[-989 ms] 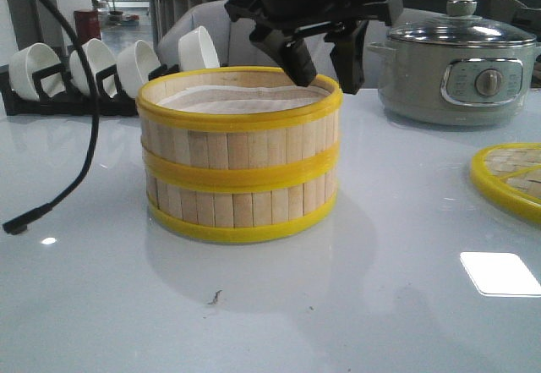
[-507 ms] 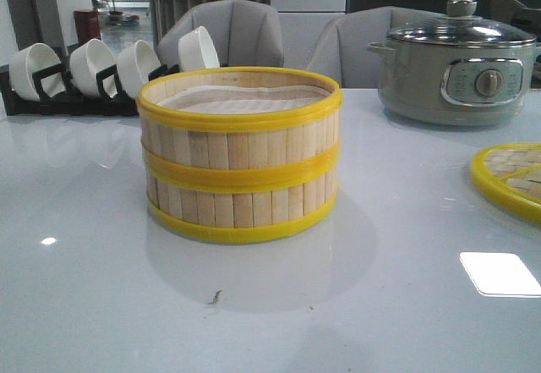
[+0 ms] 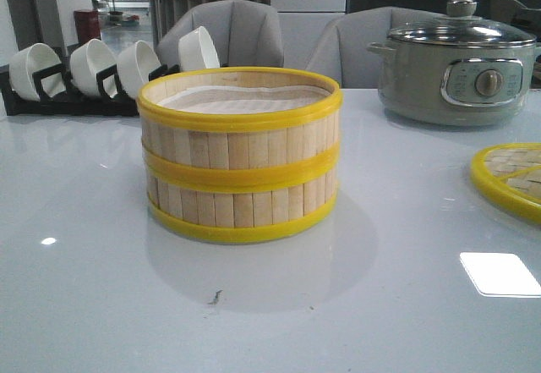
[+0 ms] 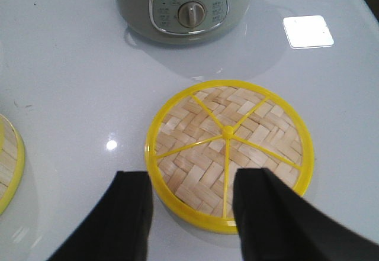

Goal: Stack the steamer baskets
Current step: 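Move the right gripper down to the yellow-spoked lid's center knob and grasp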

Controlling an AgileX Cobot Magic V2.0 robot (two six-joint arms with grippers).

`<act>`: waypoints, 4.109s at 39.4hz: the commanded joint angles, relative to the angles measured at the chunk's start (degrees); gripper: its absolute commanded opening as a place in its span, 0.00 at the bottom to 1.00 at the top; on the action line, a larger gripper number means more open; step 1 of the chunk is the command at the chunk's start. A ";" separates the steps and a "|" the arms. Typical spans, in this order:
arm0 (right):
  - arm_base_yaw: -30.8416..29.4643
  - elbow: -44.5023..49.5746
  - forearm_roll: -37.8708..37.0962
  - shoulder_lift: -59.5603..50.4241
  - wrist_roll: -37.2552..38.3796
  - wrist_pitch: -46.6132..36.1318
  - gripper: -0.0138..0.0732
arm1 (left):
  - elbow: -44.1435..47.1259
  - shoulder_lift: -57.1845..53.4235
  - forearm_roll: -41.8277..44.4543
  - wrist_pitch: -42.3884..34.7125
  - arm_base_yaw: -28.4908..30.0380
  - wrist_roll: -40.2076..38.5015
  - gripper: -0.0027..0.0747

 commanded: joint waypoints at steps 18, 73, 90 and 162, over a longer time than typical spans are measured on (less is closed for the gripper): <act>-0.03 -2.09 1.78 -0.58 -0.47 -3.92 0.64 | 36.27 -32.08 4.34 -18.01 2.25 -3.39 0.15; -0.03 -2.09 4.95 -0.58 -0.41 0.83 0.22 | 58.00 -45.78 4.34 -24.06 2.25 -6.13 0.14; -0.03 -2.09 5.49 1.78 -0.46 6.74 0.46 | 58.00 -45.78 4.34 -24.06 2.25 -6.13 0.14; -7.59 -34.26 2.78 50.27 -0.46 8.33 0.61 | 58.00 -45.78 4.34 -24.15 2.25 -6.13 0.14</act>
